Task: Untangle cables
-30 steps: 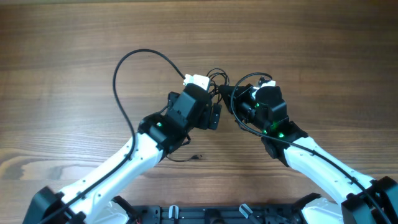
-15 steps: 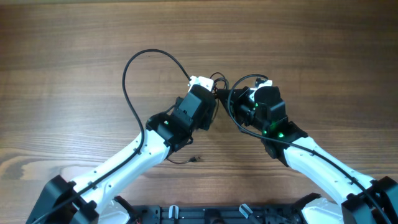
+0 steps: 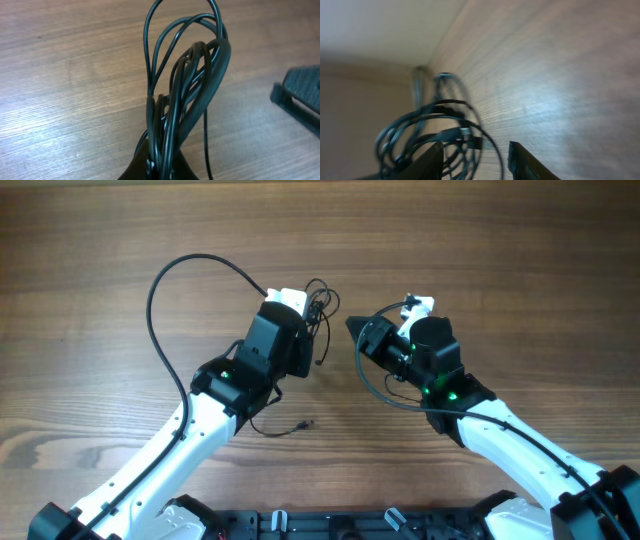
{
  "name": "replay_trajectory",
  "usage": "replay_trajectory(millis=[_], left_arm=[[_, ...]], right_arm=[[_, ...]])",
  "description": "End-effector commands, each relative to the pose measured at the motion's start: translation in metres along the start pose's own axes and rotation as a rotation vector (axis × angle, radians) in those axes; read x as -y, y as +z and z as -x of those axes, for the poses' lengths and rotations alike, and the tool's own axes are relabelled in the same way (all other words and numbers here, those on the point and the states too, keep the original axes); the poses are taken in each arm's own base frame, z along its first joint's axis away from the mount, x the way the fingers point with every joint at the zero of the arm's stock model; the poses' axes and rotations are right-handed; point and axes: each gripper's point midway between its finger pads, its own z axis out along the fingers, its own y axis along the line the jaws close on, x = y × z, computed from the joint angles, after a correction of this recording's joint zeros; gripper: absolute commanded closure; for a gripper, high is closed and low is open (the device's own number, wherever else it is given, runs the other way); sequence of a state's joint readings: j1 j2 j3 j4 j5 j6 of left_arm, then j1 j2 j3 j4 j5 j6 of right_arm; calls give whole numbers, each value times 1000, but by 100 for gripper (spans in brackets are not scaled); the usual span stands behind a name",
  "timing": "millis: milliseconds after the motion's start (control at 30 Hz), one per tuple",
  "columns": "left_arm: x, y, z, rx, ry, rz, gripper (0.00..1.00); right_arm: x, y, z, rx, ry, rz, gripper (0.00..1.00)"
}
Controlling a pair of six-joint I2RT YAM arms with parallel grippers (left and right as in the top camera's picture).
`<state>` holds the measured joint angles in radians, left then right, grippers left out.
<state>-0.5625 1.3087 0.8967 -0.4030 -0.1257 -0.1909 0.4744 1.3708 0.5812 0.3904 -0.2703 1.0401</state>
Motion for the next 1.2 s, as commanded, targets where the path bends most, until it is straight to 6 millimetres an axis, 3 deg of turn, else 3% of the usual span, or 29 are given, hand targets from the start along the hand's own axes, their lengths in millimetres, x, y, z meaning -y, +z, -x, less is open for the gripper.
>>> replay_trajectory(millis=[0, 33, 133, 167, 300, 433, 567, 767, 833, 967, 1100, 1167], left_arm=[[28, -8, -7, -37, 149, -218, 96], [32, -10, -9, -44, 179, -260, 96], [29, -11, -8, -42, 202, -301, 96], [22, -10, -6, -40, 187, -287, 96], [8, -9, -2, -36, 146, -284, 96], [14, -12, -2, -38, 138, -335, 96], [36, -21, -5, -27, 220, -480, 96], [39, -23, -6, -31, 219, -499, 96], [39, -23, -7, -35, 218, -500, 96], [47, -29, -14, -51, 250, -565, 96], [41, -26, -14, -52, 250, -529, 95], [20, -20, -9, -41, 234, -424, 96]], right_arm=[[-24, -2, -10, -66, -207, 123, 42], [-24, -2, -10, -69, -169, 121, 41], [-25, -2, -11, -81, -36, 120, 17], [-26, -2, -12, -90, -31, 126, 14], [-25, -3, -16, -107, -37, 124, 14], [-16, -2, -21, -129, -20, 88, 17], [-13, -1, -15, -95, -18, 69, 20], [1, 0, -9, -54, 46, 0, 44], [2, 0, -8, -47, 45, -2, 57], [2, 0, -8, -47, 44, -3, 95], [9, 0, -8, -40, 48, -35, 96], [30, -4, -3, -26, 71, -114, 95]])
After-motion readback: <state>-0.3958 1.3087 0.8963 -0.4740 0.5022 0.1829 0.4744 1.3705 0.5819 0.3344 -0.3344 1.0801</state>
